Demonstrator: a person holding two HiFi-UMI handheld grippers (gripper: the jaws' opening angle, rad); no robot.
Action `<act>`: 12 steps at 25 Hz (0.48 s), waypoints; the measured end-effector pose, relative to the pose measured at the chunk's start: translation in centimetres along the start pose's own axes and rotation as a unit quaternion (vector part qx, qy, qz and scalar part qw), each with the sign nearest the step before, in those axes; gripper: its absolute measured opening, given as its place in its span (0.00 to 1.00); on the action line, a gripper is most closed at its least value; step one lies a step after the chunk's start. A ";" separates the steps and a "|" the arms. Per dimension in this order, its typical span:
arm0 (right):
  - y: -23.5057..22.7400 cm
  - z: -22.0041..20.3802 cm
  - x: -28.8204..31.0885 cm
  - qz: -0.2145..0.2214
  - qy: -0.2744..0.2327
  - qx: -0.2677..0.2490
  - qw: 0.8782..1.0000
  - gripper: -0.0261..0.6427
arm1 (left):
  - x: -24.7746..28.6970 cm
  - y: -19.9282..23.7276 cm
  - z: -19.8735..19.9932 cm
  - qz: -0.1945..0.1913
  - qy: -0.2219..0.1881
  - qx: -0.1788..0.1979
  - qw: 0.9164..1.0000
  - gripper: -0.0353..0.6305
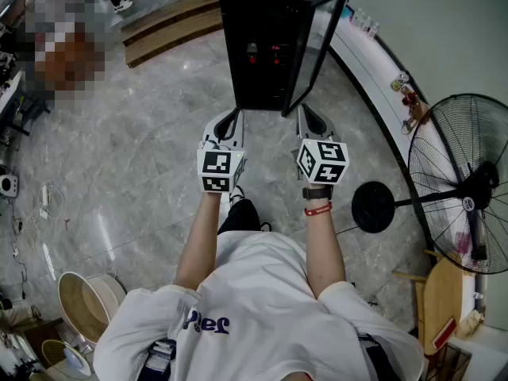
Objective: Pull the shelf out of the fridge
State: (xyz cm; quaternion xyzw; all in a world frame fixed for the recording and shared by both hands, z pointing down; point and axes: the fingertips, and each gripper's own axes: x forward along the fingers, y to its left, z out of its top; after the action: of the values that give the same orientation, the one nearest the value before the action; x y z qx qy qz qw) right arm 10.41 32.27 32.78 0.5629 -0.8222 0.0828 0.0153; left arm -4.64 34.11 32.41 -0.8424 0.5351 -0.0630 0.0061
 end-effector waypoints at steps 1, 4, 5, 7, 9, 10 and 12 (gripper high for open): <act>0.0 0.1 0.6 -0.001 -0.001 0.002 1.000 0.06 | 0.4 0.5 0.1 0.001 -0.002 -0.004 1.000 0.08; -0.1 0.3 2.3 -0.005 -0.005 0.014 1.000 0.06 | 1.8 1.9 0.5 0.003 -0.007 -0.012 1.000 0.08; -0.2 0.3 2.9 -0.006 -0.005 0.018 1.000 0.06 | 2.4 2.4 0.5 0.003 -0.008 -0.014 1.000 0.08; -0.3 0.1 4.2 -0.008 -0.002 0.023 1.000 0.06 | 3.7 3.3 0.5 0.001 -0.010 -0.017 1.000 0.08; -0.6 0.1 5.4 -0.011 0.004 0.020 1.000 0.06 | 5.1 3.9 0.5 -0.003 -0.011 -0.021 1.000 0.08; -0.8 0.1 6.2 -0.012 0.006 0.017 1.000 0.06 | 5.9 4.2 0.4 -0.005 -0.010 -0.022 1.000 0.08; -1.5 0.6 8.1 -0.013 0.007 0.016 1.000 0.06 | 7.9 4.9 0.4 -0.011 -0.007 -0.022 1.000 0.08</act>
State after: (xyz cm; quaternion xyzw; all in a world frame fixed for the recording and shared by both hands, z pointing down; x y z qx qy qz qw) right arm 8.85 24.21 33.35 0.5731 -0.8133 0.0993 0.0133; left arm -5.72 24.83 32.42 -0.8486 0.5271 -0.0448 -0.0094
